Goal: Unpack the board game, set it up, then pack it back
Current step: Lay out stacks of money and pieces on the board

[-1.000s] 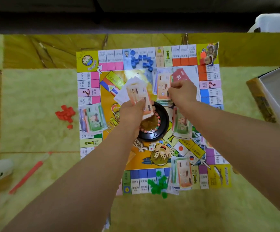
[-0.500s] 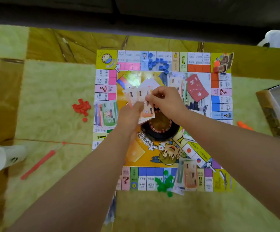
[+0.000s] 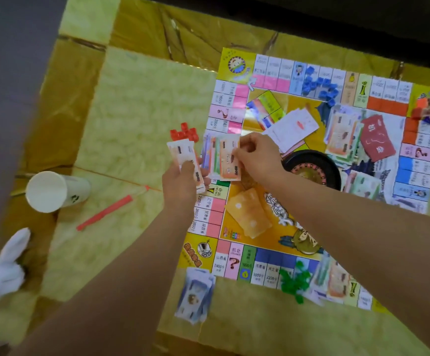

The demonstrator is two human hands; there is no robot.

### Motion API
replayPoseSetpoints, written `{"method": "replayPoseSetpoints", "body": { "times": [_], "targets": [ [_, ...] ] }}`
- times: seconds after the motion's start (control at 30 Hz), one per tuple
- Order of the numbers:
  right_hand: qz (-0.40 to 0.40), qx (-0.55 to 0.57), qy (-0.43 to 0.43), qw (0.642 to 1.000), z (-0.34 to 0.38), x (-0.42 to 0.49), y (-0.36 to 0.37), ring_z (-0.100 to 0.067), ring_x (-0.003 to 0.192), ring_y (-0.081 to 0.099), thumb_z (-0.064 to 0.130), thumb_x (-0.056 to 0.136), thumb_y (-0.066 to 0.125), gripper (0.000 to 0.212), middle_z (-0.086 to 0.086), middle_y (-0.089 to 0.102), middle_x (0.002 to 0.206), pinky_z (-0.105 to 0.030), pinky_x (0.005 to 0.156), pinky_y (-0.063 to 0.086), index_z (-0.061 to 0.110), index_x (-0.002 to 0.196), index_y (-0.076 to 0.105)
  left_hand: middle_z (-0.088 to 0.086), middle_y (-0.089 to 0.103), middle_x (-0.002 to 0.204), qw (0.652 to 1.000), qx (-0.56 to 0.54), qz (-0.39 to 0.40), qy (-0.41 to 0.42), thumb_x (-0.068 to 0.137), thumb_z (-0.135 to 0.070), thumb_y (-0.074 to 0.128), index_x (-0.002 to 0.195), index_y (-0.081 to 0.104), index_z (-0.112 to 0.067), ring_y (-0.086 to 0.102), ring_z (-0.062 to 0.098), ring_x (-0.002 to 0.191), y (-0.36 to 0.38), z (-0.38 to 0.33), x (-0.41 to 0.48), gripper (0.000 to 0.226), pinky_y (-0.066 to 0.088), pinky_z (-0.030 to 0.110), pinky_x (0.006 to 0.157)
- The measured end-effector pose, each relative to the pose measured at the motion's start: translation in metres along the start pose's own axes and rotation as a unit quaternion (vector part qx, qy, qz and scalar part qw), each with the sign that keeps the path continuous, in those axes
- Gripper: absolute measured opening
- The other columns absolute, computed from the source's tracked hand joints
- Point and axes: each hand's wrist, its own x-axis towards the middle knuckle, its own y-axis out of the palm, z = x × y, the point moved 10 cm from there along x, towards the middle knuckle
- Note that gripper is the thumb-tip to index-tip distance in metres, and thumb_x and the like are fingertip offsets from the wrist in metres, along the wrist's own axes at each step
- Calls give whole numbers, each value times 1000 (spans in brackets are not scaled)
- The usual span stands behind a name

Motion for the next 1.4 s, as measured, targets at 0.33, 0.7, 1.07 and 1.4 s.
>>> {"method": "replayPoseSetpoints", "body": {
  "times": [0.33,0.7,1.07,1.4],
  "targets": [
    [44,24,-125,991,32,-22,-7,-10,74,53,20,91,62,30,-1,55,105,-20,73,46,21,121,64,11,62,67,986,103,130,19,92,-5,43,86,64,-8,55,20,48,46,0,-21,22,46,30,52],
    [6,42,-77,996,-16,-55,-96,-23,86,54,22,101,44,23,-11,60,103,-36,73,41,5,115,51,15,66,87,975,-28,176,-130,93,-8,49,94,61,-3,67,26,85,117,28,-79,13,60,36,71],
    [-21,80,-4,997,-101,-129,-171,-19,76,55,16,97,42,29,-4,58,97,-31,66,41,9,125,47,18,64,102,957,168,224,-70,86,-1,39,119,50,-4,69,24,74,181,79,-160,35,59,46,79],
    [73,9,58,996,-188,-184,-200,-24,110,57,19,95,48,43,-10,55,132,-32,83,45,15,138,43,8,53,64,832,451,321,-38,96,-9,39,84,51,-9,48,19,49,208,165,-238,17,37,17,40]
  ]
}}
